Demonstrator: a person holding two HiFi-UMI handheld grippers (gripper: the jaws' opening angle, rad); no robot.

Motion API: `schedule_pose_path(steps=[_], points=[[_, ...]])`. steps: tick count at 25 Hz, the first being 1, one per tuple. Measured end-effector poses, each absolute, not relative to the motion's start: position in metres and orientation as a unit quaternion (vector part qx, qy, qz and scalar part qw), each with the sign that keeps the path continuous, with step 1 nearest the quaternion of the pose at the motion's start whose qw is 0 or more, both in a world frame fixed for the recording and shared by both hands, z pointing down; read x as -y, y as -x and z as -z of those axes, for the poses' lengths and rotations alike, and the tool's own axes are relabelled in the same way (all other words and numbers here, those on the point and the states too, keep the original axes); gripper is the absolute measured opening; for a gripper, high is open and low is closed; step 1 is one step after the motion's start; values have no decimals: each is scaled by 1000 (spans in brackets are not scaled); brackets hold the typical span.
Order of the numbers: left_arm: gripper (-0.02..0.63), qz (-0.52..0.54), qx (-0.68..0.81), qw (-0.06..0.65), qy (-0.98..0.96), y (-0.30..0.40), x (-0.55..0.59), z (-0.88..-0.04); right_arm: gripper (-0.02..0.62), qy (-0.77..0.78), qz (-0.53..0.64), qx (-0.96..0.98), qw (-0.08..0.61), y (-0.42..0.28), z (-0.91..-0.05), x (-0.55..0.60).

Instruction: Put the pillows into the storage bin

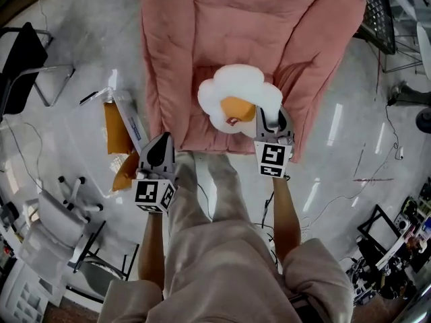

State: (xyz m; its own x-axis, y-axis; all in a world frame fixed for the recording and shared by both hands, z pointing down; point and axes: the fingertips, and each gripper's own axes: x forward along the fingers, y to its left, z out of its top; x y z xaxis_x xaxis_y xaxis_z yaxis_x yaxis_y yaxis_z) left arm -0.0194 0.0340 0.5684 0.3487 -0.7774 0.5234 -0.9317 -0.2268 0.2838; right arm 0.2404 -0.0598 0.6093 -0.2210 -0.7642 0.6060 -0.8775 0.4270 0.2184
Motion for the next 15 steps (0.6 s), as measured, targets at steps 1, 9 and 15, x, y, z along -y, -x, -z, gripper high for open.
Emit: schedule_pose_path(steps=[1, 9, 15], points=[[12, -134, 558, 280, -770, 22, -35, -565, 163, -528, -73, 781, 324, -236, -596, 64], [12, -106, 605, 260, -745, 70, -45, -535, 163, -508, 27, 826, 244, -167, -480, 94], [12, -80, 655, 247, -710, 117, -66, -507, 161, -454, 77, 868, 186, -86, -411, 100]])
